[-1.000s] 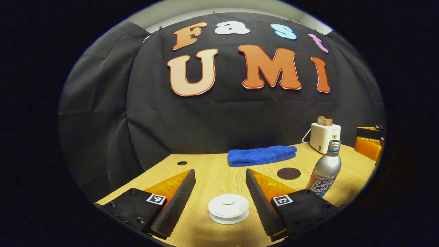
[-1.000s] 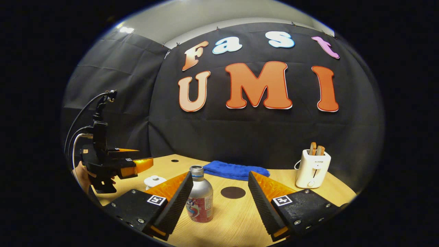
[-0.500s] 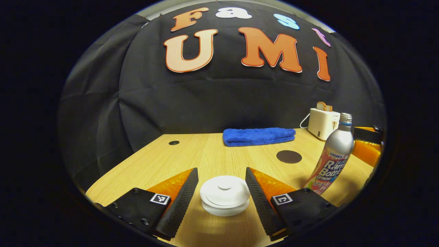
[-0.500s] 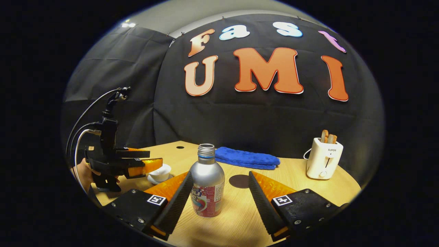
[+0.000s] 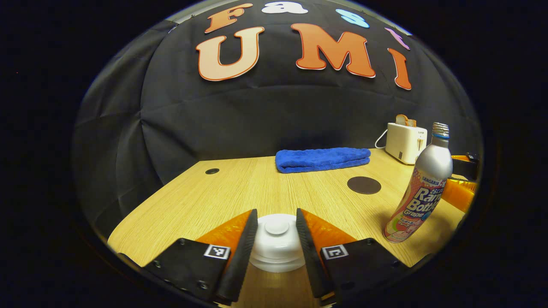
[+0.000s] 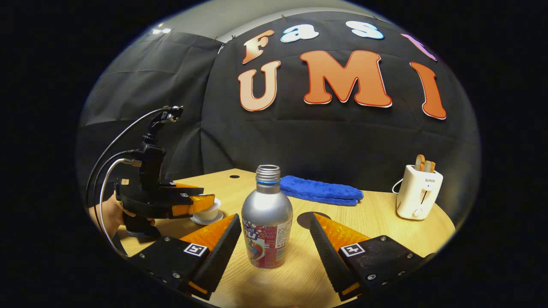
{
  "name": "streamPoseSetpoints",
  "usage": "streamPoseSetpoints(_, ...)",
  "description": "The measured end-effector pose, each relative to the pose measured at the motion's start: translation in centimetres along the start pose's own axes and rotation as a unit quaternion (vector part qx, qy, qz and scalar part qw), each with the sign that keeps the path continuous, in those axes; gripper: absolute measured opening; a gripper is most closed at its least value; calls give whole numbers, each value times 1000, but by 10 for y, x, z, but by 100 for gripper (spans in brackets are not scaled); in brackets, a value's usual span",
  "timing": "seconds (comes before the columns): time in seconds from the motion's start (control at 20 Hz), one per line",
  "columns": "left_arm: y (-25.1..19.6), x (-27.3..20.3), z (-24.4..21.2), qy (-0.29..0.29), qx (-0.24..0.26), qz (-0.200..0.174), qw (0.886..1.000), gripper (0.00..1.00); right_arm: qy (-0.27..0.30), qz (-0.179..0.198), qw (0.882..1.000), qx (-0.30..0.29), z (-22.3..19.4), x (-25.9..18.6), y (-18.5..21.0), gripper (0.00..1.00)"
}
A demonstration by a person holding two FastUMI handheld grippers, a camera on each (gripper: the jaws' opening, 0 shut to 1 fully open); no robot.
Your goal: Open the teacup lid with one hand, grasp the water bottle and pour water into the teacup with the other hand; after pouring, place the water bottle on the coaster and then close the teacup lid.
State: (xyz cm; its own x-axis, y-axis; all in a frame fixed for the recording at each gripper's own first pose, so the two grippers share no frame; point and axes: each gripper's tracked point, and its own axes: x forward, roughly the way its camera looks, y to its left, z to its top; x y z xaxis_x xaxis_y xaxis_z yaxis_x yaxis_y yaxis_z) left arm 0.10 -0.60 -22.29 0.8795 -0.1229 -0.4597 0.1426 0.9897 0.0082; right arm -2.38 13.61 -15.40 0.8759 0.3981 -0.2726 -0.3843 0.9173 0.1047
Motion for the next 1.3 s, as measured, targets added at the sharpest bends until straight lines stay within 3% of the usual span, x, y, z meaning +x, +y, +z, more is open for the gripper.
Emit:
streamPoseSetpoints(0.05,0,-1,1,-2,4,-2,1000,55,2,1,1000,-3,-2,2,1,97)
streamPoseSetpoints(0.1,0,-1,4,-5,4,1,1000,55,5,1,1000,-4,-4,3,0,97)
streamPoseSetpoints(0.15,3,3,1,-3,5,4,1000,43,7,2,1000,-4,-6,4,0,97)
streamPoseSetpoints(0.2,3,4,1,-5,3,4,1000,46,8,2,1000,-3,-7,4,-1,97)
streamPoseSetpoints(0.25,2,2,2,-6,4,5,1000,37,10,0,1000,-2,-8,6,-2,97)
streamPoseSetpoints(0.45,2,2,3,-15,-6,2,1000,29,14,3,1000,5,-9,8,-3,97)
streamPoseSetpoints(0.95,17,-19,31,-65,-14,24,997,31,55,16,998,17,-37,26,11,96)
streamPoseSetpoints(1.3,35,-31,35,-80,-21,46,996,31,91,10,996,24,-58,38,16,87)
